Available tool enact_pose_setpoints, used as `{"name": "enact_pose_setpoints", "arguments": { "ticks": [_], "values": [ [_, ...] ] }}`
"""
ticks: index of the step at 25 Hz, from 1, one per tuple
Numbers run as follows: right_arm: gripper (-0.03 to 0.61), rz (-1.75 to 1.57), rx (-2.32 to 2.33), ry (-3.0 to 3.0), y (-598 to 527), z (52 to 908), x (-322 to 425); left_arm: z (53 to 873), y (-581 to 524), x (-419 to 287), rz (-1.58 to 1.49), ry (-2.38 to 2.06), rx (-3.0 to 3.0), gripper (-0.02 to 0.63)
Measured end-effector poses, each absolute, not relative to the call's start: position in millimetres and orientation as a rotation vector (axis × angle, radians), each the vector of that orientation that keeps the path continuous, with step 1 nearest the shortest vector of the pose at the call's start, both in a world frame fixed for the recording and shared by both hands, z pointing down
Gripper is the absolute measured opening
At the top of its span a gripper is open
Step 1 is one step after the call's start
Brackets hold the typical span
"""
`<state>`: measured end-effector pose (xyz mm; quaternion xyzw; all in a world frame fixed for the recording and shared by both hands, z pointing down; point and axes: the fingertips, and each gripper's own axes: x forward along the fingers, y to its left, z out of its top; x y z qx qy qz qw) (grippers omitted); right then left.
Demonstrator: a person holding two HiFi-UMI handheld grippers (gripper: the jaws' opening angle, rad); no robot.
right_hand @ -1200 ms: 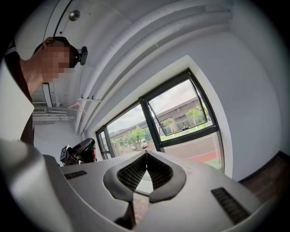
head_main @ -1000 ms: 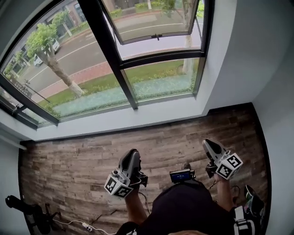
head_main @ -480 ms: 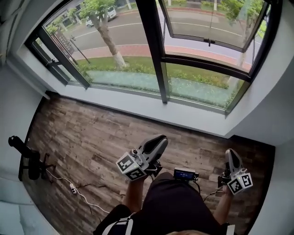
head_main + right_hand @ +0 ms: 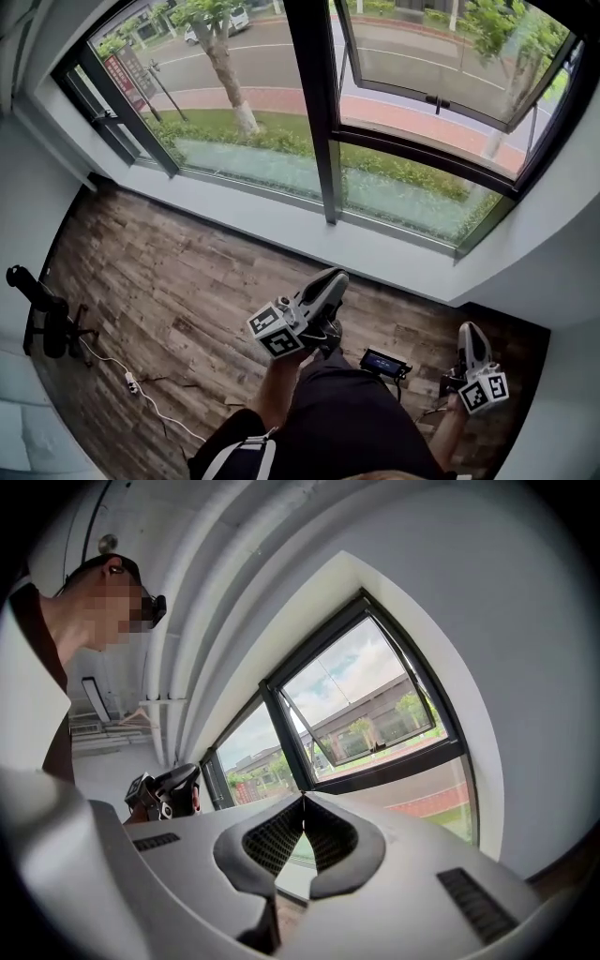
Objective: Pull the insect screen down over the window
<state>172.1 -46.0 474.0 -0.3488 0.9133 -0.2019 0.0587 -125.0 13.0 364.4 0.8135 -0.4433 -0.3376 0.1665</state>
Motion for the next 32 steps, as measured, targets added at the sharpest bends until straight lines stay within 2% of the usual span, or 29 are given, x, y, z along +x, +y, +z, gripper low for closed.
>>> {"name": "enact_pose_setpoints", "arguments": {
  "ticks": [5, 10, 16, 23, 26, 32],
  "values": [
    [0.006, -0.565, -1.164, 2.723, -89, 468, 159, 391, -59, -153, -1.152, -1.021, 2.133, 0.023],
    [0.006, -0.481, -1.181, 2.747, -125, 420, 122, 354, -87, -167, -1.264, -0.788, 2.189, 0.02],
    [0.006, -0.503, -1.228, 2.763, -141, 423, 88, 365, -108, -178, -1.098, -0.758, 2.305, 0.008],
    [0.006, -0.547, -1.222, 2.821, -163, 433, 37, 385, -143, -214, -0.892, -0.966, 2.398, 0.008],
    [0.006, -0.503, -1.204, 2.856, -169, 426, 17, 371, -159, -240, -0.902, -1.004, 2.405, 0.008],
    [0.008, -0.426, -1.167, 2.891, -185, 414, -1, 350, -186, -262, -0.691, -1.203, 2.669, 0.006]
  ]
}}
